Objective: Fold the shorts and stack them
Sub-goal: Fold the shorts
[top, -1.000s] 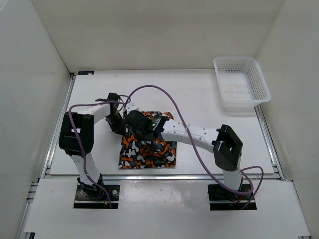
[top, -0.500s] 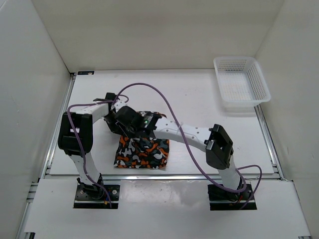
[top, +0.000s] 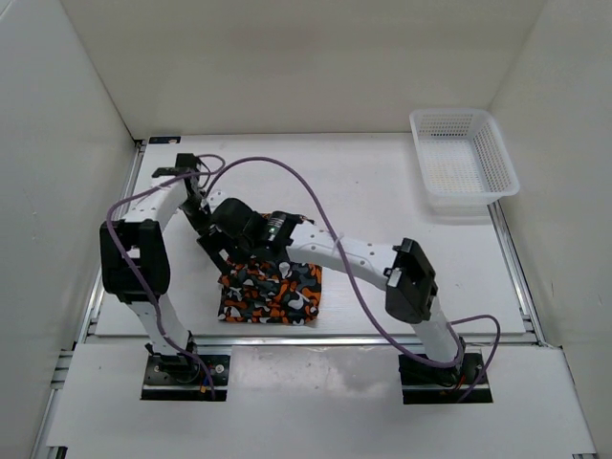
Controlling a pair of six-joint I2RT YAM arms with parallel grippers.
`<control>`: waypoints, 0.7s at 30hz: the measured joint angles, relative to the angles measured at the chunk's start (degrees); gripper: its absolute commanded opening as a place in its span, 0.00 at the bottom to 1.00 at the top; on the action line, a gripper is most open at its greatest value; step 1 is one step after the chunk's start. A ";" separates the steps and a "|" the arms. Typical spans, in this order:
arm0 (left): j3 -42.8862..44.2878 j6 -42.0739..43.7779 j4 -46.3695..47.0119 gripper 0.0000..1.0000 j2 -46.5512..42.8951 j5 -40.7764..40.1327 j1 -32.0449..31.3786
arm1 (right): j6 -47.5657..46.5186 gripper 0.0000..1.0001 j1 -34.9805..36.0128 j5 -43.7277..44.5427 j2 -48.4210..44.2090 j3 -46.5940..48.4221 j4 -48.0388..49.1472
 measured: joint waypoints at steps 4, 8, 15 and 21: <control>8.13 1.42 -3.17 0.18 -0.92 -1.36 1.90 | 0.76 0.22 0.00 2.34 -10.10 -7.32 1.68; 10.56 3.74 -5.27 0.10 -4.68 -3.06 2.40 | 4.96 0.00 -1.66 4.83 -23.54 -19.54 3.45; 6.47 8.24 -5.90 0.10 -14.69 3.19 -7.39 | 12.22 0.00 -15.39 0.39 -30.77 -35.32 5.03; 2.80 8.81 -3.76 0.10 -11.17 9.64 -17.79 | 12.68 0.00 -20.79 -6.25 -24.04 -35.54 5.01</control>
